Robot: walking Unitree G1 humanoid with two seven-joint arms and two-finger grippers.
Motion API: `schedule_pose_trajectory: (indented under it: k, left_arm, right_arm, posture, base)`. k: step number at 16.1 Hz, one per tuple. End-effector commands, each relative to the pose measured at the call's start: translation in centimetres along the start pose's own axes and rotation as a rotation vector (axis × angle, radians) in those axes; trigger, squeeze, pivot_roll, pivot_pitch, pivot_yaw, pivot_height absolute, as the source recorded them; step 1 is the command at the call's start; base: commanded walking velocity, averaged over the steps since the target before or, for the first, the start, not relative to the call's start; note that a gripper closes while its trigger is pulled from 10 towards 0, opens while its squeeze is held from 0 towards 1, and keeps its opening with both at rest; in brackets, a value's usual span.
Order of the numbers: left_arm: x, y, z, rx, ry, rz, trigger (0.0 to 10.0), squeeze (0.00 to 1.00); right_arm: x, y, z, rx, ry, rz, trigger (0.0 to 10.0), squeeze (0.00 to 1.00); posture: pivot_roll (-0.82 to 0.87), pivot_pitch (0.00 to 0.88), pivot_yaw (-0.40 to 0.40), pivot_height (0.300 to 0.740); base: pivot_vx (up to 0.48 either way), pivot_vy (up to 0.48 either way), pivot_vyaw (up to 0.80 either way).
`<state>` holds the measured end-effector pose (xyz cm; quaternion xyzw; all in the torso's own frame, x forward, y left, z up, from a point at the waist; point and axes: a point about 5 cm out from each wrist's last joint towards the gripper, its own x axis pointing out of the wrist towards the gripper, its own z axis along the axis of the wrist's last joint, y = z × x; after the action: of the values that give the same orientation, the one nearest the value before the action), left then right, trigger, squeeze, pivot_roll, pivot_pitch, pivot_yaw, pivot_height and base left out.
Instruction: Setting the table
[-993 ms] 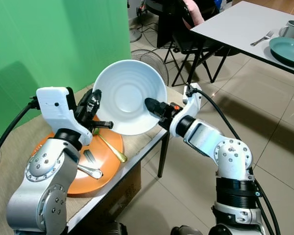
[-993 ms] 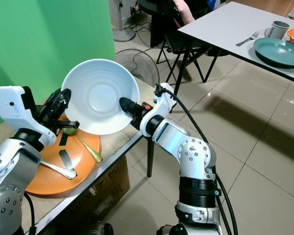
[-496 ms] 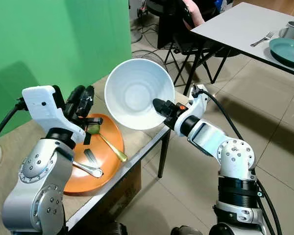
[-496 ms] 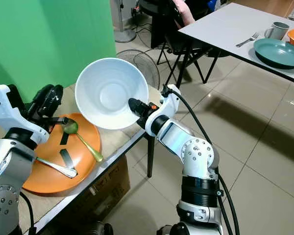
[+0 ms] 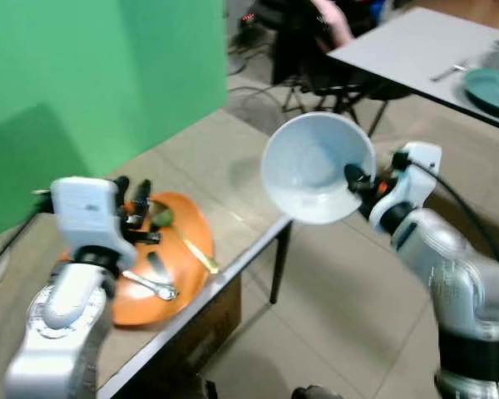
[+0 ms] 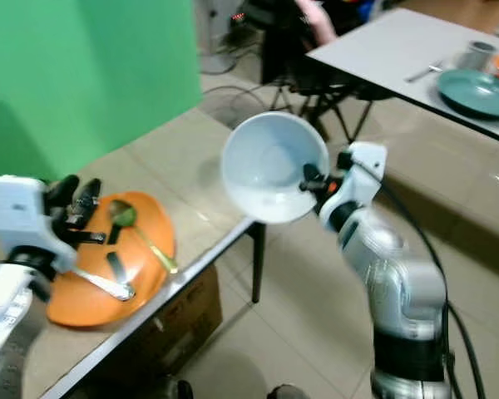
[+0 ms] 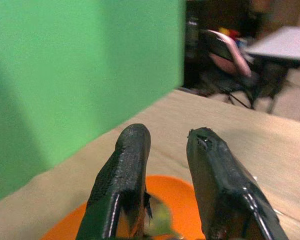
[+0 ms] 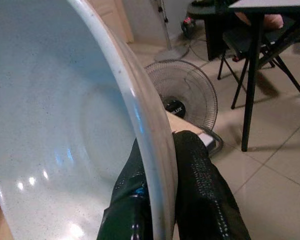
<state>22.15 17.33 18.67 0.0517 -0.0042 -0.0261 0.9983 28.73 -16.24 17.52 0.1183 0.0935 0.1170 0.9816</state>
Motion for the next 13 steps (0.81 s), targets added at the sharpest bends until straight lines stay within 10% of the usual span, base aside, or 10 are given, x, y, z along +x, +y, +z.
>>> schedule_pose_trajectory:
  k: [1, 8, 13]
  left_arm:
    - [0.1, -0.5, -0.5, 0.041, 0.013, -0.008, 10.0, 0.0]
    - [1.1, -2.7, 0.5, 0.007, -0.082, -0.114, 10.0, 0.0]
    - [1.4, -2.9, 0.5, 0.004, -0.091, -0.114, 10.0, 0.0]
  right_arm:
    - [-0.9, 0.0, 1.2, -0.037, -0.079, -0.005, 10.0, 0.0]
    - [-3.7, -1.1, 1.3, -0.052, -0.195, -0.12, 10.0, 0.0]
    - [-4.0, -1.1, 0.6, -0.047, -0.192, -0.148, 10.0, 0.0]
  posture:
    - [-0.08, 0.037, 0.041, 0.74]
    - [-0.1, 0.048, 0.059, 0.74]
    - [-0.1, 0.049, 0.057, 0.74]
  base:
    - [0.0, 0.0, -0.79]
    - [0.091, 0.0, -0.78]
    - [0.382, 0.0, 0.0]
